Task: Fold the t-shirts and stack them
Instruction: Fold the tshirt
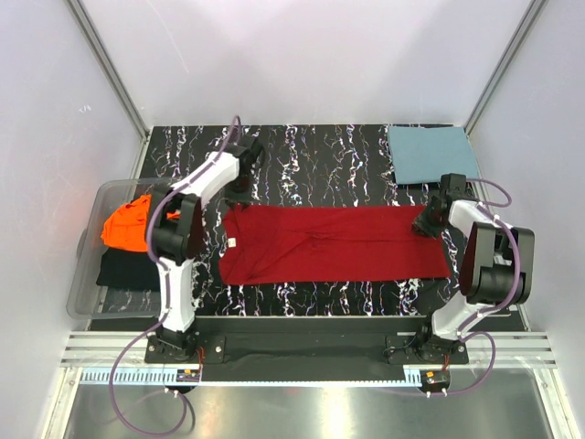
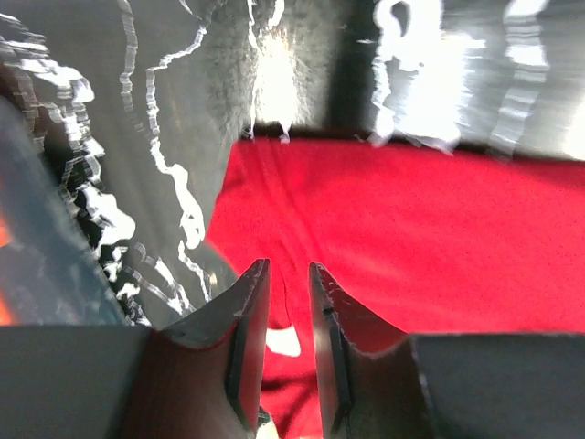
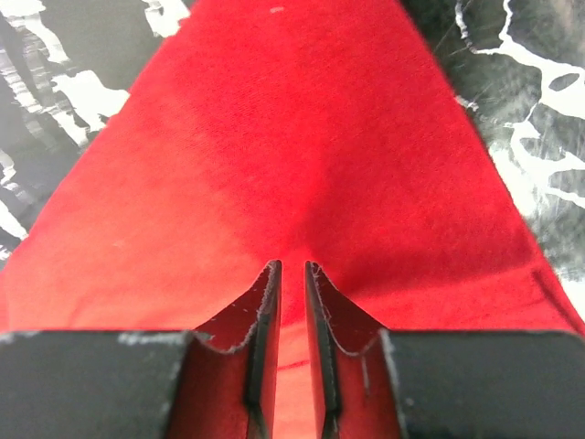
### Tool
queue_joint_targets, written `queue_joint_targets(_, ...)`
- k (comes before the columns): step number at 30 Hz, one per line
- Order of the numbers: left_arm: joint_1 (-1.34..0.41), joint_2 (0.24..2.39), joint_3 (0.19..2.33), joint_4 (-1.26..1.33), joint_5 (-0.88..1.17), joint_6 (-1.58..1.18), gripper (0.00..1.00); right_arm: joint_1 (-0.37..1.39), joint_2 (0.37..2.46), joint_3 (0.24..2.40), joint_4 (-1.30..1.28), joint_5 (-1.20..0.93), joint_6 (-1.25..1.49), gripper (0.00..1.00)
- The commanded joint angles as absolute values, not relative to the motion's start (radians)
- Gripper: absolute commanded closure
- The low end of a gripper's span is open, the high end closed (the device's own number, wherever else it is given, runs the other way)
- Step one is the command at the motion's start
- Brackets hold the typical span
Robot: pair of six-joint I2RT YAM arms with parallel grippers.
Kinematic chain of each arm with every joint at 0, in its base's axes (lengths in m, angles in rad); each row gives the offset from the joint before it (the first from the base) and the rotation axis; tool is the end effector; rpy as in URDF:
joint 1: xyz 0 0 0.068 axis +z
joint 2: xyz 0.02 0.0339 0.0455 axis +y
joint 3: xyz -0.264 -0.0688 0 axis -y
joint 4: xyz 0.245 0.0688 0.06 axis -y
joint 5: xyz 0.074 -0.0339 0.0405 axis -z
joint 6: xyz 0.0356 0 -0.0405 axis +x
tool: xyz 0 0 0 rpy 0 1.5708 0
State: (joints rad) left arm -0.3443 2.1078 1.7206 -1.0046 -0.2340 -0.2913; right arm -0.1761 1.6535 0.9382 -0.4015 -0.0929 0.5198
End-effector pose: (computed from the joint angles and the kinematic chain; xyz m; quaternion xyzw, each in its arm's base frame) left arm 0.4018 -0.1353 0.1965 0.0158 0.9891 0.0827 0.1207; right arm 0.3098 -0.0518 0.1628 0.3220 0.9185 0.0830 0.2138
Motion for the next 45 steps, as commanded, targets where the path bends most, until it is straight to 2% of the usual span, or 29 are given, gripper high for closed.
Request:
queue_joint_targets(1, -0.341, 1.878, 1.697, -0.989, -0.129, -0.275, 0.71, -0.123, 1.546, 0.968, -0.416, -0.054, 0.531, 0.76)
queue_joint_targets(7, -0.377, 1.620, 1.361, -0.853, 0.142, -0.302, 0.69, 0.121, 1.526, 1.011, -0.399, -0.077, 0.600, 0.72)
queue_joint_targets(13, -0.423, 1.421, 1.129, -0.778, 0.158, -0.377, 0.64, 0.377, 1.597, 1.124, -0.276, -0.151, 0.579, 0.67)
queue_joint_targets(19, -0.423, 1.286, 1.043, -0.773, 0.143, -0.402, 0.63, 0.448, 1.764, 1.280, -0.207, -0.400, 0.465, 0.62)
queue_joint_targets(30, -0.425, 1.255, 0.951, -0.756, 0.175, -0.403, 0.62, 0.528, 2.017, 1.499, -0.267, -0.600, 0.152, 0.62)
queue_joint_targets(35, -0.439, 1.269, 0.890, -0.738, 0.181, -0.423, 0.60, 0.563, 2.108, 1.597, -0.328, -0.595, 0.104, 0.62)
queue_joint_targets(45, -0.526, 1.258, 0.795, -0.649, 0.199, -0.485, 0.56, 0.615, 2.157, 1.608, -0.362, -0.595, 0.006, 0.59)
